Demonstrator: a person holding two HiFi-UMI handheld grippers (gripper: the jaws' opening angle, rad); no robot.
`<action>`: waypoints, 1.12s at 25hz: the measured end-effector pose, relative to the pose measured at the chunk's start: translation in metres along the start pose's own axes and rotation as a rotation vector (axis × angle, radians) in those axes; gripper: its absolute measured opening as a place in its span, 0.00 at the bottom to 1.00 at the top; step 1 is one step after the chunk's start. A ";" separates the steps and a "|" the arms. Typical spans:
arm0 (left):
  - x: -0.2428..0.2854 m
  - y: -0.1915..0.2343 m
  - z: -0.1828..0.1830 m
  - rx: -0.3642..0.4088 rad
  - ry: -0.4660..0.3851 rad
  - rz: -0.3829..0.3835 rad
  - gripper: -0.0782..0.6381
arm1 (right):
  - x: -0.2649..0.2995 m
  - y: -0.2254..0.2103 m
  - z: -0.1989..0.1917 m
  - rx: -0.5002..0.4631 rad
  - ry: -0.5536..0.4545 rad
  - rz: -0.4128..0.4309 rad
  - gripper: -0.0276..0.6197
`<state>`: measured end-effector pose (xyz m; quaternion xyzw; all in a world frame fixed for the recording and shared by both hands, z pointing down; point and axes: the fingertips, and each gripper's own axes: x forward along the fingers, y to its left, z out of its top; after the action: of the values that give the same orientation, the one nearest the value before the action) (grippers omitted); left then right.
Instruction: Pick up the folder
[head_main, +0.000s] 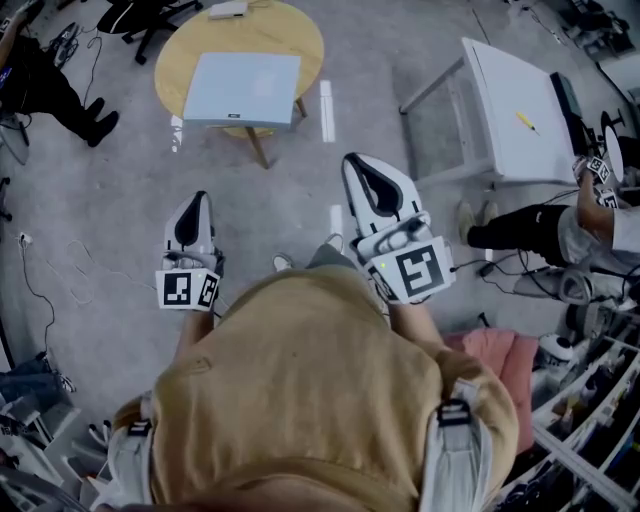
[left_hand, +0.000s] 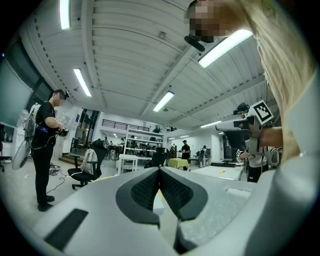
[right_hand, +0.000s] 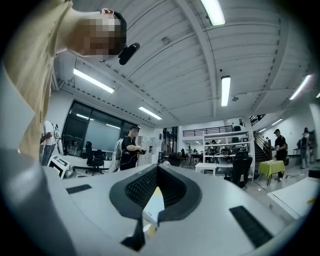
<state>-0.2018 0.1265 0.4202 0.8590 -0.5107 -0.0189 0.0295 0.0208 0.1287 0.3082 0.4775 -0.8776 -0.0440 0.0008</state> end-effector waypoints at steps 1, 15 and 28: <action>0.003 0.000 -0.002 -0.007 0.004 -0.003 0.11 | 0.000 -0.003 -0.001 0.001 0.004 -0.005 0.04; 0.097 -0.005 -0.018 -0.059 0.076 0.088 0.11 | 0.062 -0.104 -0.019 0.064 -0.037 0.089 0.04; 0.198 0.000 -0.016 -0.096 0.096 0.303 0.11 | 0.136 -0.224 -0.031 0.134 -0.060 0.234 0.04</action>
<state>-0.1064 -0.0469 0.4358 0.7697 -0.6309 0.0024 0.0975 0.1362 -0.1088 0.3159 0.3694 -0.9278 0.0008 -0.0522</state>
